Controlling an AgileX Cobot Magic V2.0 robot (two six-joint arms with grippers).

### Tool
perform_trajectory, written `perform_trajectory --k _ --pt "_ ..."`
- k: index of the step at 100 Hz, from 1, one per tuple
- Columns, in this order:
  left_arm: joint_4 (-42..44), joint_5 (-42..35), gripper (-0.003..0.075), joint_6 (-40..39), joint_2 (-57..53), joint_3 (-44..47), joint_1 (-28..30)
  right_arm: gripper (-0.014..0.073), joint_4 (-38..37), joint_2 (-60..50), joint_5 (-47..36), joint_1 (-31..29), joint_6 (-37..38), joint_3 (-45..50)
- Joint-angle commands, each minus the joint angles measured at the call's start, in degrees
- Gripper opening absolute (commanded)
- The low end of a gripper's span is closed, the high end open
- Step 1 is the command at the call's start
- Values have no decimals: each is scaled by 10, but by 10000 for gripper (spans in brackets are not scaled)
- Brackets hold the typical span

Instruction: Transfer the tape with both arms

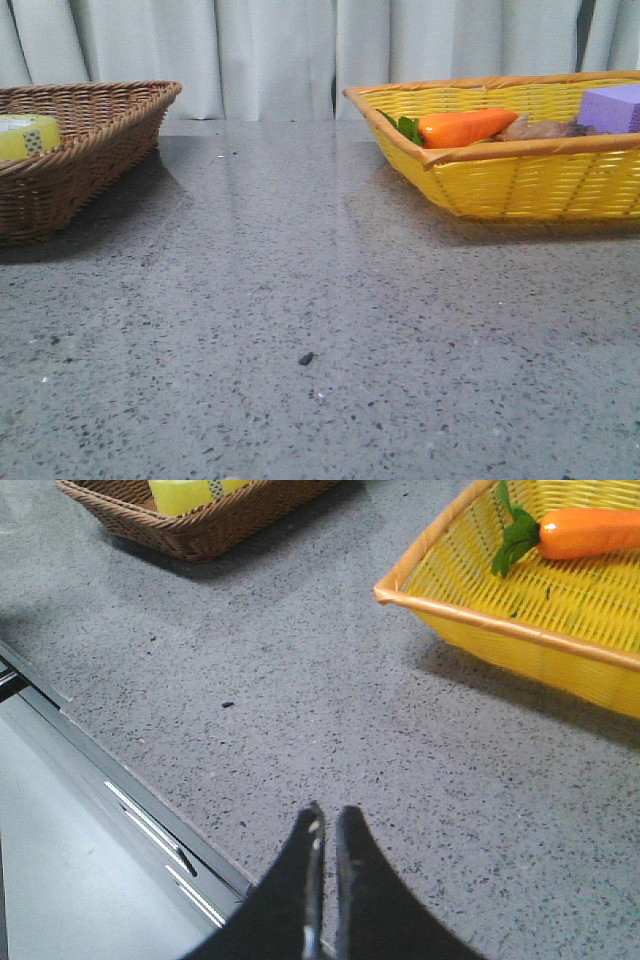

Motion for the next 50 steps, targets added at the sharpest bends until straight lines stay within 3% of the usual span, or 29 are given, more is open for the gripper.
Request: perform_trajectory --k 1,17,22,38,50 --pt "-5 -100 -20 -7 -9 17 32 -74 -7 8 -40 -2 -2 -12" --pt "-25 -144 -21 -7 -12 85 60 -74 -7 8 -40 -2 -2 -12" --pt "-26 -78 -20 -7 -18 81 61 -74 -7 8 -40 -2 -2 -12" --pt "-25 13 -20 -7 -18 83 67 -74 -7 8 -40 -2 -2 -12" --pt "-24 10 -20 -7 -18 83 71 -74 -7 8 -40 -2 -2 -12"
